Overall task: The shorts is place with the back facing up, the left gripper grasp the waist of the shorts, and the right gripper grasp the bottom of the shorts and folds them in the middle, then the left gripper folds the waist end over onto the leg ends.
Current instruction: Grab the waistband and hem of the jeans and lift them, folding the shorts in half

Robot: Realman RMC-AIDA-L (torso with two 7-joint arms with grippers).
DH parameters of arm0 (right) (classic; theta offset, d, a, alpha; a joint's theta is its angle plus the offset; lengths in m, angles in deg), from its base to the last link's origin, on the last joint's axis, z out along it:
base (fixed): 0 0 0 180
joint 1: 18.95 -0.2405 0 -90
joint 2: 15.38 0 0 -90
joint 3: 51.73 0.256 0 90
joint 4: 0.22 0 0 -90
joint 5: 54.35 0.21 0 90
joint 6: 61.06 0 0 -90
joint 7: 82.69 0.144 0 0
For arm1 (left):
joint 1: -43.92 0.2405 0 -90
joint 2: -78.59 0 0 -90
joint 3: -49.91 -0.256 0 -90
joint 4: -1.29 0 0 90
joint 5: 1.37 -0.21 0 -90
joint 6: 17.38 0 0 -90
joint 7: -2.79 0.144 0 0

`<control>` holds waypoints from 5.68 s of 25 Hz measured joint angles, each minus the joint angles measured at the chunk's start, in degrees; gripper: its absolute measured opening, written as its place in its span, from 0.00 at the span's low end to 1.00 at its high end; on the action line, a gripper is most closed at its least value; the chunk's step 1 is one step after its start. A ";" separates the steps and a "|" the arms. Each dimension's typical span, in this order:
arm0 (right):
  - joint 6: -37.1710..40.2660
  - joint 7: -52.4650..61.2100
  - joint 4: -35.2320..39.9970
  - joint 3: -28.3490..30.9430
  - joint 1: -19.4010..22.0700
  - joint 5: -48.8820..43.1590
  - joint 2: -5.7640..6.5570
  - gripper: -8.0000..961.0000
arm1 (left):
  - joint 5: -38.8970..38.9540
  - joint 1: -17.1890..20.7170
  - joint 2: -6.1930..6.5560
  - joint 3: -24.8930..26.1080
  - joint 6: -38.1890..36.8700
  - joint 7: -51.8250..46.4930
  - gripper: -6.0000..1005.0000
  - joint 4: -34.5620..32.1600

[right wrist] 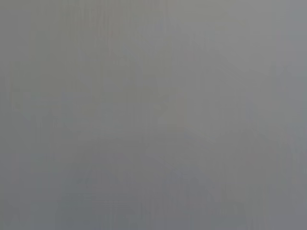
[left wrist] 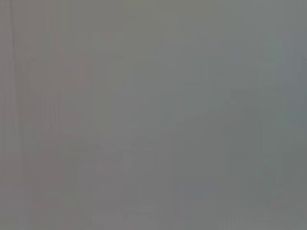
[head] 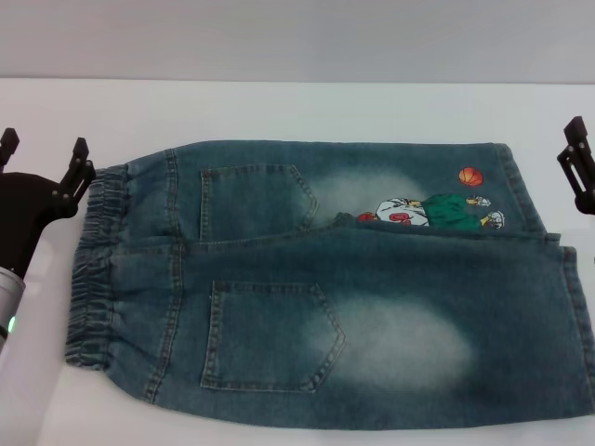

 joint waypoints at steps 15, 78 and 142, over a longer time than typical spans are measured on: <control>0.49 0.41 -0.05 0.47 -0.42 0.37 0.22 0.79 | 0.28 0.24 -0.01 -0.45 0.21 -0.48 0.84 -0.29; -85.00 0.87 57.65 50.66 3.55 -41.31 1.88 0.79 | -14.15 12.74 0.77 21.54 54.21 6.10 0.84 54.10; -143.22 4.80 79.11 65.58 5.79 -36.64 0.92 0.79 | -21.43 12.92 0.70 39.33 147.65 -0.53 0.84 81.86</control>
